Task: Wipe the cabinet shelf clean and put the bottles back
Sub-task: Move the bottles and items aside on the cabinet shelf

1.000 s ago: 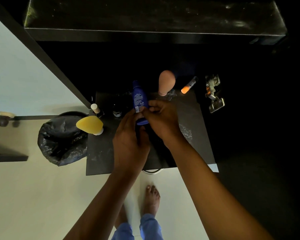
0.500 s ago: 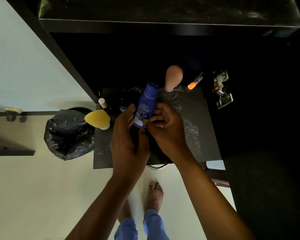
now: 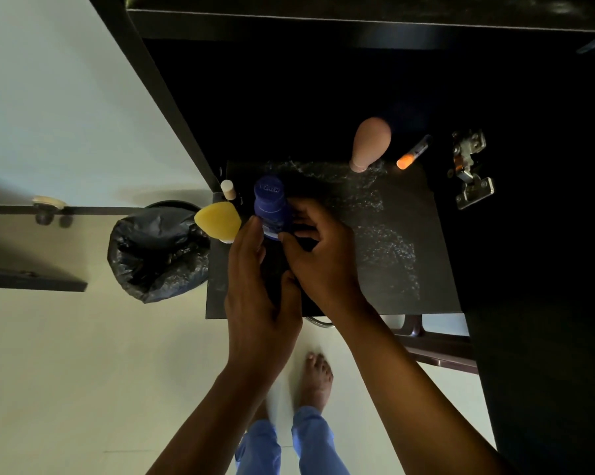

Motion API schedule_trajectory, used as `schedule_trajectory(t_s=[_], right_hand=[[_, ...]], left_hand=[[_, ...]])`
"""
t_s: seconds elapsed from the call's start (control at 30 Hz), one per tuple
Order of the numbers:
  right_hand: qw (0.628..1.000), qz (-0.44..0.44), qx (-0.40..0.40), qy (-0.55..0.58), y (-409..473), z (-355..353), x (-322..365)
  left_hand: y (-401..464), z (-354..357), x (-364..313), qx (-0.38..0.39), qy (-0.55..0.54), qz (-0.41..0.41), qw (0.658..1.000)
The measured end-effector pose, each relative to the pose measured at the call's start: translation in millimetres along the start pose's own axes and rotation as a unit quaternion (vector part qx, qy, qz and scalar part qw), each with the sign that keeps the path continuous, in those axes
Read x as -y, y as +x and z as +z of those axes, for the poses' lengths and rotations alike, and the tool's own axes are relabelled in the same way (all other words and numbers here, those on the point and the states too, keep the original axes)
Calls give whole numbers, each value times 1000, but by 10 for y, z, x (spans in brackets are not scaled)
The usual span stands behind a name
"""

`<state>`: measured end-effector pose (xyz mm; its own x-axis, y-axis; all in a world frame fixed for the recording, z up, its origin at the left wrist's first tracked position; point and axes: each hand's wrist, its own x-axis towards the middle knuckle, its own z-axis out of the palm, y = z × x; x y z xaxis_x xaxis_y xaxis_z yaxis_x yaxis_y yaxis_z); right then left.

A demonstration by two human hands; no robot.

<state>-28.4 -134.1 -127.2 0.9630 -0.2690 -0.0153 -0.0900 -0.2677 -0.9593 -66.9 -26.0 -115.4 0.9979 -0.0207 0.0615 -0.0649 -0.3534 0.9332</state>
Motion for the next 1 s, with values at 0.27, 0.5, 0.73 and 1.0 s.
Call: schedule_trajectory(t_s=[0.27, 0.5, 0.73, 1.0], right_hand=[[1000, -5, -5, -11, -29, -1, -31], [1000, 0, -8, -25, -67, -74, -38], [988, 24, -110, -102, -128, -509, -119], [952, 49, -189, -234, 424, -946, -228]], left_hand=[[-74, 22, 86, -4, 14, -7, 1000], [-210, 37, 142, -40, 71, -21, 996], [-376, 192, 100, 36, 71, 19, 997], [89, 704, -152, 39, 50, 74, 995]])
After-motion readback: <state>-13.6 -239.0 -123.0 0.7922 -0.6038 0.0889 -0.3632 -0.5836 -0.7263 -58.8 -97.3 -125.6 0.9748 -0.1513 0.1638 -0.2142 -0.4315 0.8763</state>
